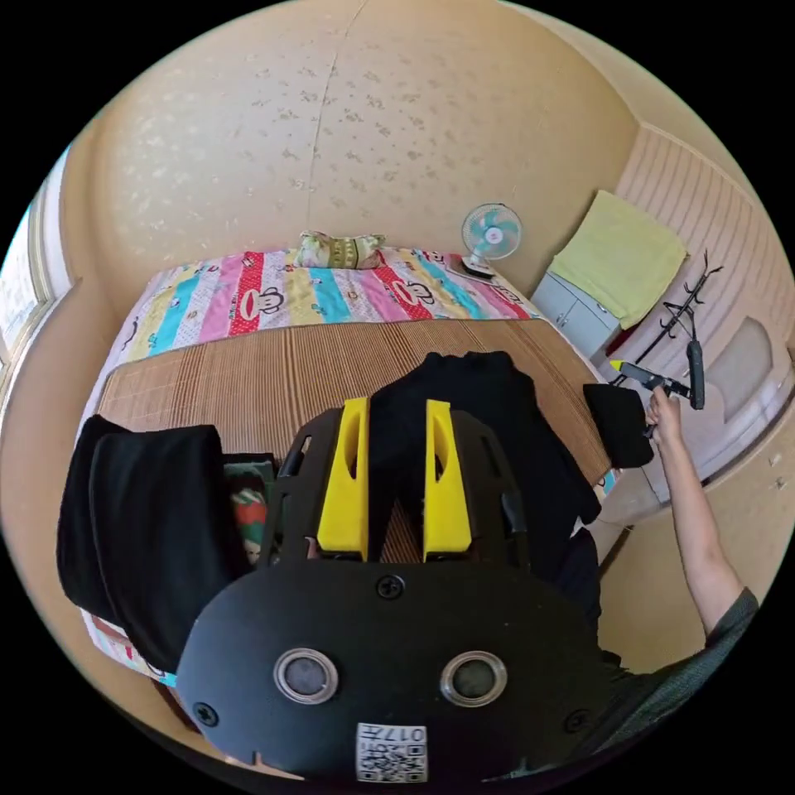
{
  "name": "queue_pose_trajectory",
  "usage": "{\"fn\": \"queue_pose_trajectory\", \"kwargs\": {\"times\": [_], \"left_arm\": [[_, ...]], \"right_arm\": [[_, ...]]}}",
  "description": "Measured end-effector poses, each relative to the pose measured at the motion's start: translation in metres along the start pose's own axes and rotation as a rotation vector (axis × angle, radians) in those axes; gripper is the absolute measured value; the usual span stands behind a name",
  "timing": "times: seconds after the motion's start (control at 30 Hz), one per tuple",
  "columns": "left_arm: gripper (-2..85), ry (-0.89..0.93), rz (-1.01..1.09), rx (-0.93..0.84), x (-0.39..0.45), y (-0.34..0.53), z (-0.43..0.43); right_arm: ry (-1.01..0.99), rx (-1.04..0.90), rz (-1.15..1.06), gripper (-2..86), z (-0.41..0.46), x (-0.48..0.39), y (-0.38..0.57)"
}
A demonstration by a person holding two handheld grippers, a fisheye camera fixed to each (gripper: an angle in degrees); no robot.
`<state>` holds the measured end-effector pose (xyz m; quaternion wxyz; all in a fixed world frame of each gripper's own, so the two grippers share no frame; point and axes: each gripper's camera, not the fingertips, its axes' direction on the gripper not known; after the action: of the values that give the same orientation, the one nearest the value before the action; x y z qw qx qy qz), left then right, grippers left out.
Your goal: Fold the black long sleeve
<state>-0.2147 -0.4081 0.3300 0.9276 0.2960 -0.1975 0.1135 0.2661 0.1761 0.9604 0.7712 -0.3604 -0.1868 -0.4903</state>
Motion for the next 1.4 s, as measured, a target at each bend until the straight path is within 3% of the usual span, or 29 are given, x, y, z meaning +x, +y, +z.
{"fn": "queue_pose_trajectory", "kwargs": {"times": [0.17, 0.33, 0.43, 0.53, 0.6, 0.7, 0.87, 0.93, 1.1, 1.27, 1.4], "left_arm": [[10.2, 0.126, 0.064, -0.272, 0.019, 0.112, 0.148], [10.5, 0.095, 0.1, -0.47, 0.031, 0.231, 0.233], [8.7, 0.034, 0.063, -0.334, 0.002, 0.278, 0.177], [12.2, 0.093, -0.053, -0.205, -0.051, 0.314, 0.078], [12.7, 0.092, -0.181, -0.072, -0.104, 0.356, -0.017], [13.8, 0.024, -0.372, -0.013, -0.174, 0.408, -0.104], [18.8, 0.151, -0.626, 0.019, -0.29, 0.47, -0.183], [20.6, 0.16, -0.708, 0.024, -0.329, 0.484, -0.204], [21.1, 0.511, -0.839, 0.112, -0.426, 0.513, -0.242], [20.6, 0.563, -0.911, 0.171, -0.479, 0.534, -0.308], [20.6, 0.482, -0.963, 0.302, -0.51, 0.566, -0.381]], "right_arm": [[-0.157, -0.168, -0.005, 7.2, 0.11, 0.004, 0.097], [-0.089, -0.264, -0.05, 7.3, 0.146, -0.013, 0.168], [-0.068, -0.221, -0.057, 7.4, 0.126, -0.013, 0.21], [-0.065, -0.146, 0.017, 8.0, 0.091, 0.011, 0.246], [-0.012, -0.114, 0.096, 8.6, 0.073, 0.034, 0.263], [0.019, -0.093, 0.238, 9.6, 0.063, 0.073, 0.282], [-0.213, -0.169, 0.278, 8.9, 0.097, 0.097, 0.274], [-0.218, -0.187, 0.308, 8.2, 0.109, 0.094, 0.266], [-0.278, -0.281, 0.416, 4.7, 0.109, 0.119, 0.247], [-0.701, -0.093, 0.408, 2.6, 0.017, 0.149, 0.233], [-0.5, -0.041, 0.289, 1.5, -0.042, 0.141, 0.217]]}}
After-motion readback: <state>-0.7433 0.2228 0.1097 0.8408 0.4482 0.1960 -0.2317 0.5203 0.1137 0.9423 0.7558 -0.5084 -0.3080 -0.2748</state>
